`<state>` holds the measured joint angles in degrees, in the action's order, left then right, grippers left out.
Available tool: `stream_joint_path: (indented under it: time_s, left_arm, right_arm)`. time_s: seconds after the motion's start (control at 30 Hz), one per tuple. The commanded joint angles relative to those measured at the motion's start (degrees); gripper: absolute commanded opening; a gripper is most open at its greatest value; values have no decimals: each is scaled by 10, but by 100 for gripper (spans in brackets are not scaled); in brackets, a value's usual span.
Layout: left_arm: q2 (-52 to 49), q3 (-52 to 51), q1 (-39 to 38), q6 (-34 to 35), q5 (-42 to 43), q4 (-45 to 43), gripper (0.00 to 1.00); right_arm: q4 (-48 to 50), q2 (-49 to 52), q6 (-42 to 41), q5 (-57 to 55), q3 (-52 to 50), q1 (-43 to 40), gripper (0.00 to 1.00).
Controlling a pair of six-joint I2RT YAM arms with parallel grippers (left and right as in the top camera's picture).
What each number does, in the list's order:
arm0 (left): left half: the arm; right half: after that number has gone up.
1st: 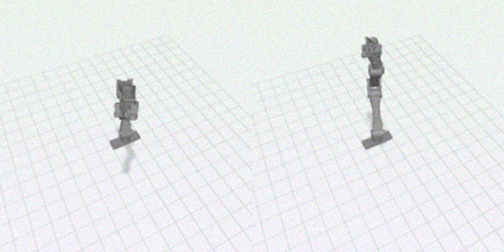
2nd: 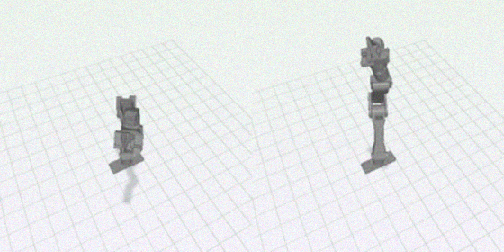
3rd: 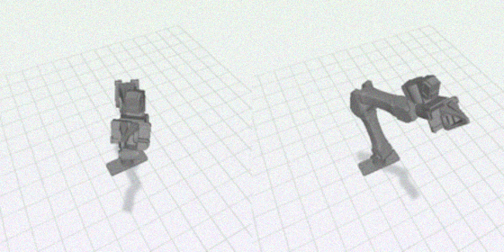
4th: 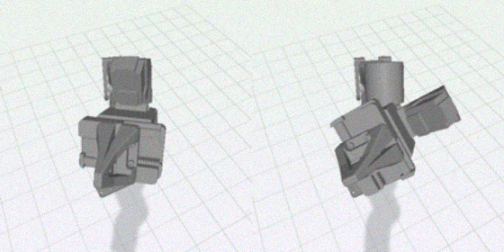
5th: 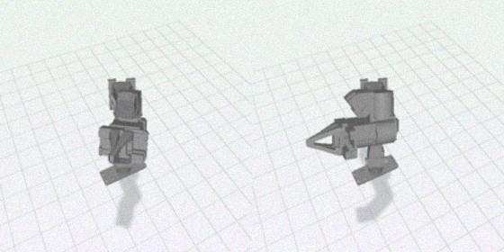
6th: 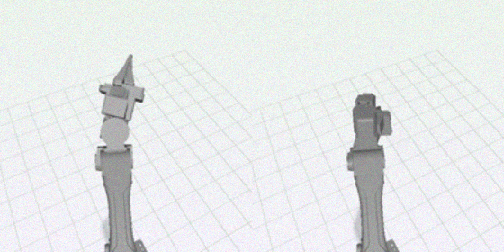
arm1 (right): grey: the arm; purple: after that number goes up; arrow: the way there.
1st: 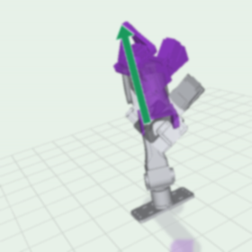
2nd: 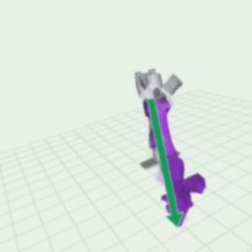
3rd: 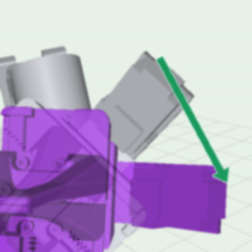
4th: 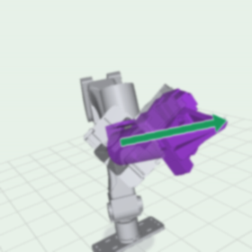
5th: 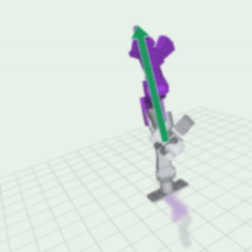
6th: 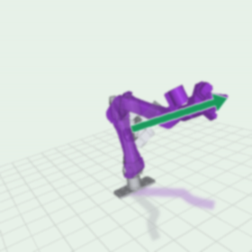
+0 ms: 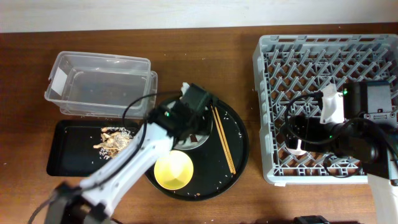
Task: Sort waste into correct bins and load items into the dishwasher rack
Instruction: 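Set the empty yellow bowl back on the round tray, then pick the tissue off the white plate and drop it in the clear bin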
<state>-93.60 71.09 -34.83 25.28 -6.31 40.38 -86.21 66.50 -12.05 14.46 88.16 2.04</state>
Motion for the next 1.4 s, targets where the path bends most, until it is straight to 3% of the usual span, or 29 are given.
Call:
stream_joint_path:
  time_s: [0.0, 0.23, 0.33, 0.6, 0.63, 0.7, 0.77, 0.9, 1.03, 1.23, 1.27, 1.33, 1.37]
  left_arm:
    - [-68, 4, 40, -12, 13, -14, 67]
    - [-119, 4, 85, -17, 9, -13, 66]
    - [-124, 2, 85, -31, 5, -6, 55]
    - [-181, -7, 85, -31, 5, -31, 54]
    - [-182, -7, 85, -31, 7, -30, 50]
    - [-180, -4, 85, -31, 18, -24, 23]
    - [-174, 11, 85, -31, 32, 1, 3]
    - [-123, 97, 92, -31, 12, 113, 0]
    - [-80, 173, 130, -49, -114, 143, 0]
    - [-84, 193, 258, -52, -113, 88, 0]
    - [-90, 193, 284, -53, -102, 69, 7]
    - [-96, 193, 308, -91, -42, 43, 43]
    - [-96, 195, 313, -133, 17, 39, 66]
  right_arm:
    - [0, -2, -5, 3, -1, 6, 91]
    - [1, -1, -5, 3, -1, 6, 91]
    - [0, -1, -4, 3, -1, 6, 91]
    - [1, -1, -5, 3, -1, 6, 91]
    - [1, -1, -4, 3, -1, 6, 91]
    - [1, -1, -4, 3, -1, 6, 91]
    - [0, -1, -4, 2, -1, 6, 91]
    - [0, -1, -4, 2, -1, 6, 91]
    - [0, -1, -5, 3, -1, 6, 91]
    - [0, -1, -5, 3, -1, 6, 91]
    - [1, -1, -5, 3, -1, 6, 91]
    - [1, -1, -5, 3, -1, 6, 91]
    - [0, -1, -5, 3, -1, 6, 91]
